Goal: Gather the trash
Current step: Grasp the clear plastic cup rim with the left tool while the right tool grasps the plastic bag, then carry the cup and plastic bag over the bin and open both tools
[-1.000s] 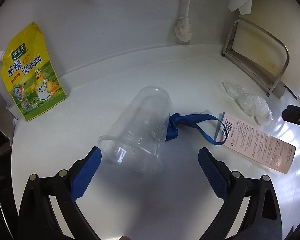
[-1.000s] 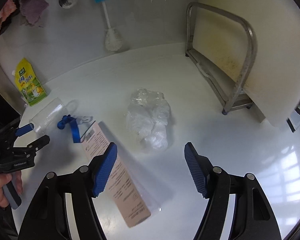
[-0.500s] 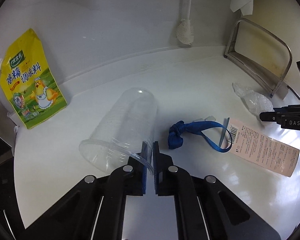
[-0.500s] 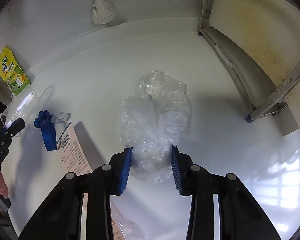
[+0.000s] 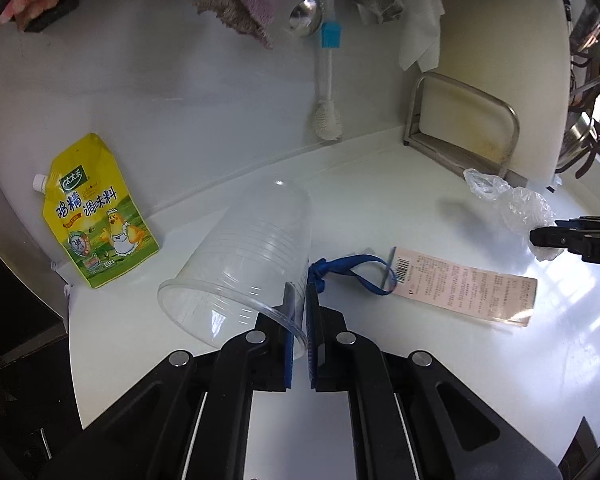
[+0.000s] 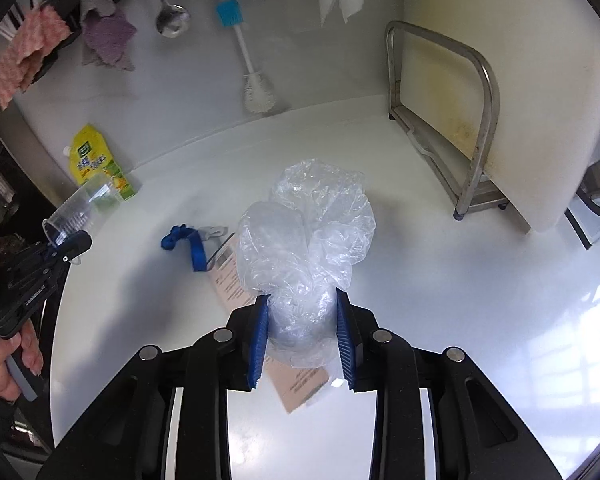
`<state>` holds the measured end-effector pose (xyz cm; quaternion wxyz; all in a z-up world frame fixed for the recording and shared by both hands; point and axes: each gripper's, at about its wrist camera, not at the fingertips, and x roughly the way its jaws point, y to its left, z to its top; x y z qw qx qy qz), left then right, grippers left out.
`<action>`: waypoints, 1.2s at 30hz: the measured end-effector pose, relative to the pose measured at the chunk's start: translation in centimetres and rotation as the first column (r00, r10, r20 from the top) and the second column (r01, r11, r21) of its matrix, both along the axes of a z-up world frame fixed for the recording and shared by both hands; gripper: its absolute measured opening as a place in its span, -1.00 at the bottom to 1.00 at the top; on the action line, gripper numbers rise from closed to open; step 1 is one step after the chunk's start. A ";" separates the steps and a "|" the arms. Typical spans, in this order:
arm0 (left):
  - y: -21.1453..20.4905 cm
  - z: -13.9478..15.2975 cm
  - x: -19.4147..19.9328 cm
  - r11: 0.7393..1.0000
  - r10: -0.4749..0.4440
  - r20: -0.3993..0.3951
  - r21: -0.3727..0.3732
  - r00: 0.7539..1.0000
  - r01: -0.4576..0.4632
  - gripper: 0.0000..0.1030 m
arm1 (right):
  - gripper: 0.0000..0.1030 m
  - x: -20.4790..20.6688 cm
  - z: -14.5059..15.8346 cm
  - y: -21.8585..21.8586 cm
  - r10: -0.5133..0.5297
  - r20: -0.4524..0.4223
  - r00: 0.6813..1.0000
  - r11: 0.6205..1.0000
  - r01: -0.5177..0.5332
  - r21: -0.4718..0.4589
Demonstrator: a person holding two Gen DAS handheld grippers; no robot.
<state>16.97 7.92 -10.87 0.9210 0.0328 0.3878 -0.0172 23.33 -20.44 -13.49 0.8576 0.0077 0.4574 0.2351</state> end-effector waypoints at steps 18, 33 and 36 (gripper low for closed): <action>-7.1 2.8 -13.8 0.986 -0.161 -0.026 -0.049 0.987 0.160 -0.89 | -0.44 -20.3 1.8 -2.4 0.002 -0.015 1.000 1.000 -0.002 0.011; -13.5 -0.1 -22.9 0.930 -0.367 -0.142 -0.084 0.919 0.358 -0.88 | -0.43 -33.1 -1.8 -5.5 -0.054 -0.138 0.989 0.998 0.058 0.030; -15.2 -0.9 -24.5 0.905 -0.426 -0.167 -0.090 0.889 0.417 -0.88 | -0.43 -35.3 -3.0 -6.3 -0.076 -0.166 0.983 0.997 0.080 0.018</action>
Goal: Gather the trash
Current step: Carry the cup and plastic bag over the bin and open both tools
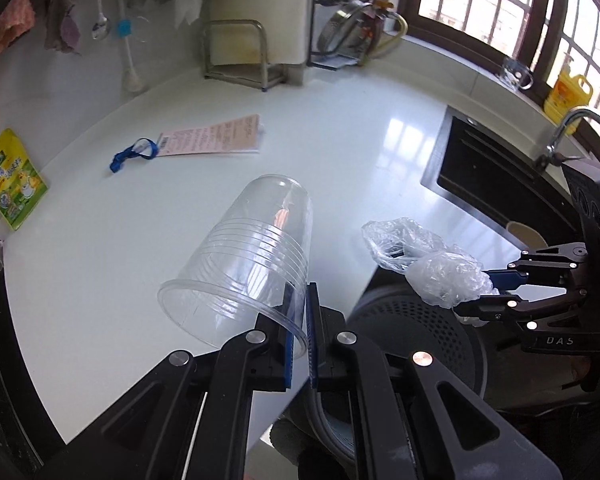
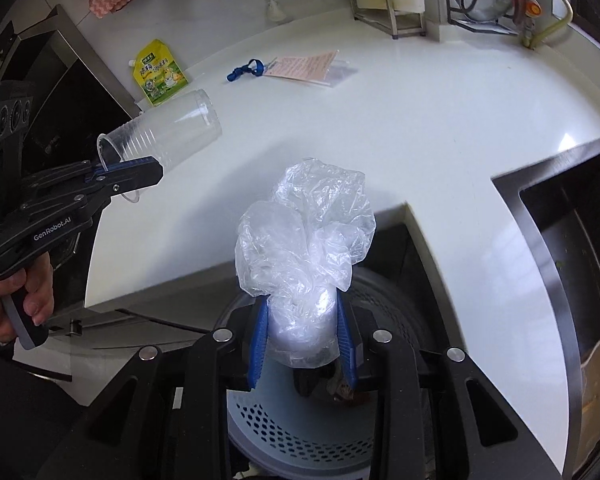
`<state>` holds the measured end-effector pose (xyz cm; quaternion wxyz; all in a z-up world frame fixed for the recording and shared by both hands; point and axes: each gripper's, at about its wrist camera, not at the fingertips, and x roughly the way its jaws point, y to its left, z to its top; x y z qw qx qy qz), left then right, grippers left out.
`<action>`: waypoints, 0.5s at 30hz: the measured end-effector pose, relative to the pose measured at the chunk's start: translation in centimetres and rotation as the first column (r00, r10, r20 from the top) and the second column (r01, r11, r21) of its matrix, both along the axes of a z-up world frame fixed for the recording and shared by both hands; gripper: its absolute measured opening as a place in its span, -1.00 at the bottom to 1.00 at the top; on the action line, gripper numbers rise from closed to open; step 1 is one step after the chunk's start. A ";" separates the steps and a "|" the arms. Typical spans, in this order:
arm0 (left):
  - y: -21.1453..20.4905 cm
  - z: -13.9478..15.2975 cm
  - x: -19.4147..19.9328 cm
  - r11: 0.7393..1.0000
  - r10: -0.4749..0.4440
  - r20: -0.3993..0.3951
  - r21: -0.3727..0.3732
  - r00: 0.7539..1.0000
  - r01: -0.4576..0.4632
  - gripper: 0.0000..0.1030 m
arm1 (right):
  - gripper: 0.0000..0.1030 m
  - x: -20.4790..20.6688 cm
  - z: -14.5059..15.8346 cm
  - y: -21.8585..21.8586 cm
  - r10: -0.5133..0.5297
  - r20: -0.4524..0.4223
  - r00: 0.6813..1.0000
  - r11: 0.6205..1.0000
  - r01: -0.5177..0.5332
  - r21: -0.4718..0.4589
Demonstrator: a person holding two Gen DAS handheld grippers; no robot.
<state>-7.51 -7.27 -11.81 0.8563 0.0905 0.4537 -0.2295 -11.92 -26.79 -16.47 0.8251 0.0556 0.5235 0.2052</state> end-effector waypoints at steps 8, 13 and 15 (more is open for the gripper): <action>-3.8 -2.3 -3.1 0.988 -0.151 -0.065 0.012 0.986 0.153 -0.88 | -0.43 -4.0 -1.9 -1.8 -0.058 -0.060 0.996 0.998 0.058 0.000; -5.1 -3.3 -4.3 0.980 -0.196 -0.093 0.015 0.976 0.198 -0.88 | -0.43 -5.3 -2.5 -1.8 -0.062 -0.077 0.995 0.998 0.061 -0.010; -5.3 -3.5 -4.7 0.978 -0.205 -0.105 0.013 0.973 0.208 -0.88 | -0.43 -5.7 -2.5 -1.8 -0.062 -0.082 0.995 0.998 0.062 -0.011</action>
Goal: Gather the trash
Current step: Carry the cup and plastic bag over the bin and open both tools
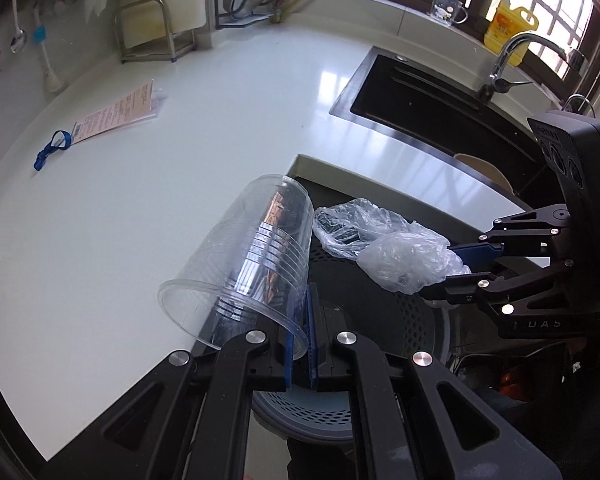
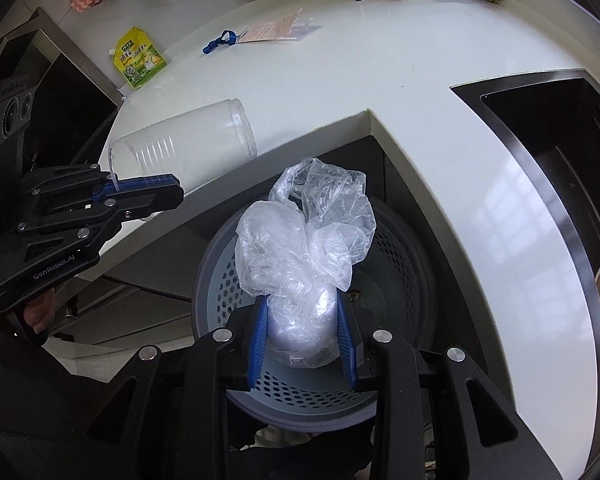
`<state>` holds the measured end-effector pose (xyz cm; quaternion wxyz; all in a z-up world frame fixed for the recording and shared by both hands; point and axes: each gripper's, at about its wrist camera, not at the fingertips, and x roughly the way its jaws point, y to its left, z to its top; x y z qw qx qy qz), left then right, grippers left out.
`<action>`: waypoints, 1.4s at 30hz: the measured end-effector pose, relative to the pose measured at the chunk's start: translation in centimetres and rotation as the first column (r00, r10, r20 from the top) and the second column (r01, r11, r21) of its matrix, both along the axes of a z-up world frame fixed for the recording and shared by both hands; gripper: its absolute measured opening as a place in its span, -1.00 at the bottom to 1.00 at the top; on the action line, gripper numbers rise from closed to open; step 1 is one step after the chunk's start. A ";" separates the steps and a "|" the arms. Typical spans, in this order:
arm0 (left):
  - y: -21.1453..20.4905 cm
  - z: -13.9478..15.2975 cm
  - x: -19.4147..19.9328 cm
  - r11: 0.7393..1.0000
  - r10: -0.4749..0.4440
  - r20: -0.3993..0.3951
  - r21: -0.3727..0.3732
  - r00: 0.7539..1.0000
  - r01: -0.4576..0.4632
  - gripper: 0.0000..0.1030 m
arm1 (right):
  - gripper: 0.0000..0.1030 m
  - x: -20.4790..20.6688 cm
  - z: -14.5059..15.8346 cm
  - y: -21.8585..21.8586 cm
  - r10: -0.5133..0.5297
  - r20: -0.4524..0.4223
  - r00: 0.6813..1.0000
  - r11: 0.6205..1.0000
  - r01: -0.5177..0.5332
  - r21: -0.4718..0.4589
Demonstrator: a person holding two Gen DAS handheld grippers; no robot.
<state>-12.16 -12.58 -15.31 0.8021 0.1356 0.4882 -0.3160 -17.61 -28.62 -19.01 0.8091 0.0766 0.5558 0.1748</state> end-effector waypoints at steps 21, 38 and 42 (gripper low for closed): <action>-1.3 -2.7 -0.6 0.997 -0.037 -0.110 0.057 0.993 0.044 -0.88 | -0.43 -1.4 -2.3 -1.2 -0.014 -0.068 0.998 1.000 0.014 -0.009; -1.4 -9.5 -0.7 0.987 -0.067 -0.303 0.122 0.951 0.108 -0.88 | -0.42 -0.1 -7.1 1.0 0.045 -0.248 0.968 0.995 -0.064 -0.071; -1.5 -11.2 -1.0 0.983 -0.068 -0.337 0.139 0.939 0.121 -0.88 | -0.42 -0.1 -8.0 1.5 0.060 -0.278 0.959 0.993 -0.086 -0.081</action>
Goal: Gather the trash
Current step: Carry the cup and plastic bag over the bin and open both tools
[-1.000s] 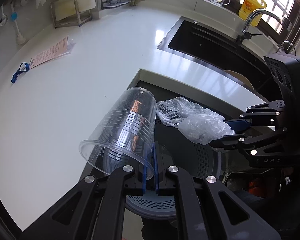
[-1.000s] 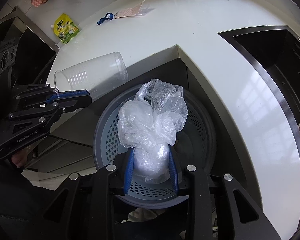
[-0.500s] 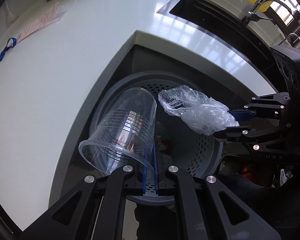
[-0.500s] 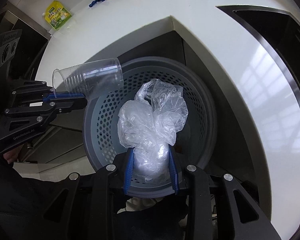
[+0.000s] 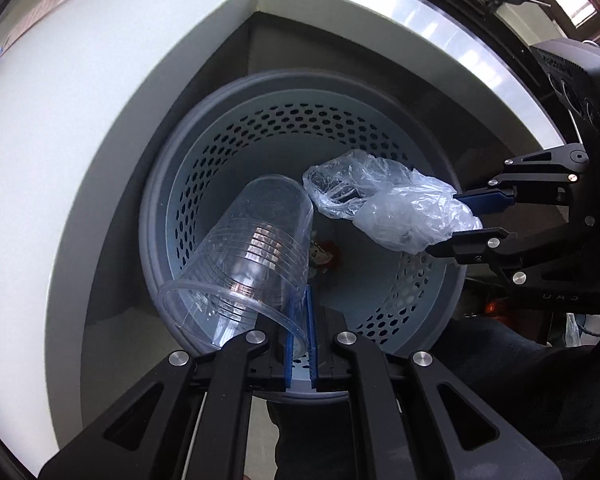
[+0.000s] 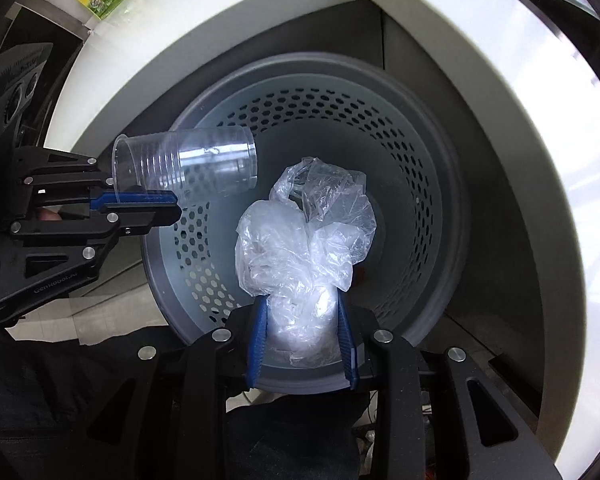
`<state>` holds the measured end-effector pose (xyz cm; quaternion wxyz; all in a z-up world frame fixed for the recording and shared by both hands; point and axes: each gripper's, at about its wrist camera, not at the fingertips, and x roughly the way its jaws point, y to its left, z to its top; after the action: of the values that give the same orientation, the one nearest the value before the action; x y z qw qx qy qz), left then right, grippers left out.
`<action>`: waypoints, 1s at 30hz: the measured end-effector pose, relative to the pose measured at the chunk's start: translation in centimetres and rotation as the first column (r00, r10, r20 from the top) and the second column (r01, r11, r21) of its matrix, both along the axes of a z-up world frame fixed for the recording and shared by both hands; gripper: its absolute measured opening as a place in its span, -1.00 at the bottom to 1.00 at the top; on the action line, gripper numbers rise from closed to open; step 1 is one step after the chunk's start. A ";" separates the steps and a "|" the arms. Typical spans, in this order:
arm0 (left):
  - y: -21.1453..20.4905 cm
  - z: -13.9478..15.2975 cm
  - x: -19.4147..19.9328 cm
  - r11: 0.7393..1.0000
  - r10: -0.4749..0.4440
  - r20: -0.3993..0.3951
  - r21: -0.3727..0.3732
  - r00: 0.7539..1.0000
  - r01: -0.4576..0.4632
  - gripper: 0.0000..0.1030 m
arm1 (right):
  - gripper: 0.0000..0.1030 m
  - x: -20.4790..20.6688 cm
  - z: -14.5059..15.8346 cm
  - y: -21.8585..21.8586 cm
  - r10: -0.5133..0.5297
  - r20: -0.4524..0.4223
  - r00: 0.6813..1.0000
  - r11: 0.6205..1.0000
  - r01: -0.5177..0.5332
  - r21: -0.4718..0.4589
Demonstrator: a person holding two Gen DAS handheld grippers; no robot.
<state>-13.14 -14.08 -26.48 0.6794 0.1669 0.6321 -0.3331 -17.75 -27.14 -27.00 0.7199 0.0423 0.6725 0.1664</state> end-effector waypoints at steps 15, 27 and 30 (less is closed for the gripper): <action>-0.8 -3.1 -1.1 1.000 0.006 -0.098 0.009 0.995 -0.005 -0.88 | -0.40 0.7 -1.8 0.9 0.029 -0.042 0.999 0.999 -0.030 -0.026; -0.9 -2.5 -0.3 1.000 0.004 -0.079 0.006 0.997 -0.003 -0.88 | -0.40 0.5 -1.1 0.0 0.023 -0.025 0.999 0.999 -0.023 -0.027; -0.9 -2.3 -0.1 1.000 0.000 -0.074 0.007 0.997 0.000 -0.88 | -0.39 0.6 -0.9 -0.4 0.017 -0.023 1.000 1.000 -0.017 -0.025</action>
<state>-13.27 -15.02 -28.78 0.6550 0.1570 0.6579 -0.3367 -17.18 -27.58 -27.92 0.7111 0.0294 0.6831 0.1635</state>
